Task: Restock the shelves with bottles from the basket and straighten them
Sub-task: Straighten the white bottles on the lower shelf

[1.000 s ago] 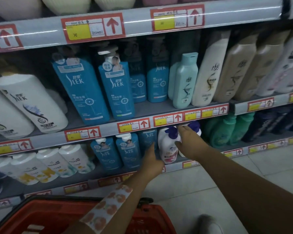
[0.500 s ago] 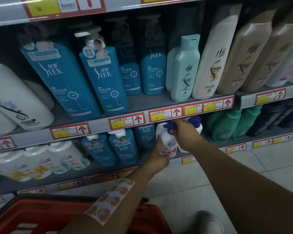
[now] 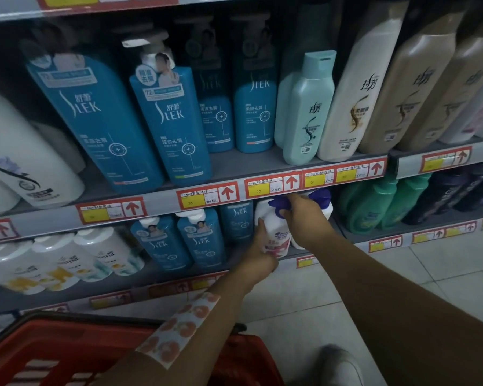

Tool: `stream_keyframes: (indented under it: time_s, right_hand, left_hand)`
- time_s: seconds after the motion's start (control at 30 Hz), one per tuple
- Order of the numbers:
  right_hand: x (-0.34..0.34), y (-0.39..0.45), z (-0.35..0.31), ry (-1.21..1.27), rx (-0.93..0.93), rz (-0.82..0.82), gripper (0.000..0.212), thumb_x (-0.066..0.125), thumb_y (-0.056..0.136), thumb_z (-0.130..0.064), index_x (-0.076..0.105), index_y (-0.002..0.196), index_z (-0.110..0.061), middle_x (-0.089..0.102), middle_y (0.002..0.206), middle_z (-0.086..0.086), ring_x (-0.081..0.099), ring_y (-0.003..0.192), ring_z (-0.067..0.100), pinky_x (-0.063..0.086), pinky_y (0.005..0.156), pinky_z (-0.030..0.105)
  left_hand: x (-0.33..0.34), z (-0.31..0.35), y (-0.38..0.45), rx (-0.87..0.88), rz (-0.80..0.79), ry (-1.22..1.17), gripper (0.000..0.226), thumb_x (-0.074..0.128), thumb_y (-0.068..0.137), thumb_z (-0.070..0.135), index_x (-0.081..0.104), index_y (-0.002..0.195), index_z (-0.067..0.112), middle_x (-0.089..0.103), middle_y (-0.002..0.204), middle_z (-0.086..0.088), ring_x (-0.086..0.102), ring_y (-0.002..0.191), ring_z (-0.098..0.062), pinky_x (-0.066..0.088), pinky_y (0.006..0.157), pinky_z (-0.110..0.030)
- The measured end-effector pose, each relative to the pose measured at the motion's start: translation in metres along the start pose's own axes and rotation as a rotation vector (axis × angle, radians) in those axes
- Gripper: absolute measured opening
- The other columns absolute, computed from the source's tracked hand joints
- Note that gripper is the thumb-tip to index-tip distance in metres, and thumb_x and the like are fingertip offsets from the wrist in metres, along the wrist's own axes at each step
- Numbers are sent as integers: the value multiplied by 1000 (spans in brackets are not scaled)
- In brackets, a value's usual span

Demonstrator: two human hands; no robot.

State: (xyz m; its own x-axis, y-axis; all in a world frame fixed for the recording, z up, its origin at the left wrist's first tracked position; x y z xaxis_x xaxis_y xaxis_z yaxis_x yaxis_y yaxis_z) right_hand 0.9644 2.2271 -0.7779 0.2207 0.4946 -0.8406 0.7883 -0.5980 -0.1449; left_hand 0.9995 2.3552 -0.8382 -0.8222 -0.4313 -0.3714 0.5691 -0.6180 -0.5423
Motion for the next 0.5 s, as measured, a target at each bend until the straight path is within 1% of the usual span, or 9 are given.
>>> stream_keyframes:
  time_s: [0.1, 0.17, 0.2, 0.23, 0.3, 0.33, 0.4, 0.43, 0.5]
  right_hand:
    - [-3, -3, -1, 32, -1, -26, 44, 55, 102, -12, 44, 144, -16, 56, 136, 12, 55, 122, 31, 43, 105, 38]
    - [-7, -7, 2, 48, -20, -27, 44, 59, 100, -13, 47, 142, -16, 58, 136, 10, 56, 123, 31, 43, 103, 37]
    - [-12, -10, 4, 52, -34, -23, 43, 61, 99, -14, 50, 140, -15, 60, 135, 9, 57, 123, 30, 43, 102, 37]
    - [-17, -13, 7, 49, -51, -18, 41, 63, 97, -14, 53, 138, -14, 62, 133, 8, 58, 122, 30, 44, 101, 37]
    - [-29, -19, 15, 25, -82, 4, 38, 63, 96, -11, 59, 134, -14, 66, 130, 7, 59, 120, 30, 45, 100, 36]
    - [-35, -22, 21, 13, -82, 25, 37, 63, 96, -9, 63, 132, -15, 67, 128, 6, 61, 117, 29, 47, 98, 35]
    - [-46, -28, 36, 2, -50, 85, 29, 61, 93, -6, 72, 119, -15, 71, 116, 6, 66, 103, 27, 51, 89, 32]
    - [-50, -30, 45, 14, -21, 120, 24, 61, 91, -6, 75, 109, -14, 73, 107, 8, 68, 95, 27, 52, 84, 32]
    - [-58, -33, 62, 53, 52, 178, 17, 60, 89, -6, 75, 97, -11, 74, 94, 10, 67, 85, 28, 52, 77, 33]
  left_hand:
    - [-2, 0, 1, 17, -4, 10, 112, 63, 87, -5, -6, 155, 51, 40, 150, 2, 49, 122, -23, 53, 97, -43]
    - [1, 0, 1, 36, 10, 5, 103, 62, 92, 0, -3, 156, 49, 40, 150, 3, 48, 124, -23, 50, 96, -39]
    - [4, 0, 0, 45, 34, -24, 97, 61, 94, 4, 2, 156, 48, 41, 150, 5, 48, 127, -24, 48, 99, -39]
    - [6, -2, -2, 59, 84, -55, 89, 62, 95, 8, 10, 157, 46, 43, 150, 5, 49, 129, -25, 47, 103, -42]
    - [7, -6, -6, 128, 251, -81, 71, 68, 93, 12, 35, 151, 37, 52, 145, 5, 51, 132, -24, 47, 107, -48]
    - [7, -8, -9, 179, 334, -59, 65, 71, 89, 9, 45, 144, 32, 56, 142, 5, 53, 131, -23, 49, 107, -47]
    - [10, -5, -18, 275, 433, 3, 56, 71, 85, 1, 55, 134, 23, 60, 136, 2, 56, 127, -21, 51, 104, -41]
    - [12, -1, -23, 322, 442, 33, 52, 68, 86, 0, 57, 132, 20, 60, 135, 0, 56, 126, -22, 50, 105, -37]
    - [21, 14, -31, 373, 371, 92, 55, 65, 88, 0, 53, 136, 22, 54, 141, 1, 51, 132, -22, 43, 107, -30]
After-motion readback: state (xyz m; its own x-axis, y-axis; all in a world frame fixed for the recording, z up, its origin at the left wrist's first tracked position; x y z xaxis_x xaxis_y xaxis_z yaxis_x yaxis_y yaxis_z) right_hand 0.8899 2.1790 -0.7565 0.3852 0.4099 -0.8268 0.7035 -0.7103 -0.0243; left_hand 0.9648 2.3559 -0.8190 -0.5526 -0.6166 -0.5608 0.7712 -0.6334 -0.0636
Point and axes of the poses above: each hand's wrist, its own y-axis towards the middle knuckle, its own x-axis out of the palm, z = x × y, the point moved 3 cm from there along y, towards the middle knuckle
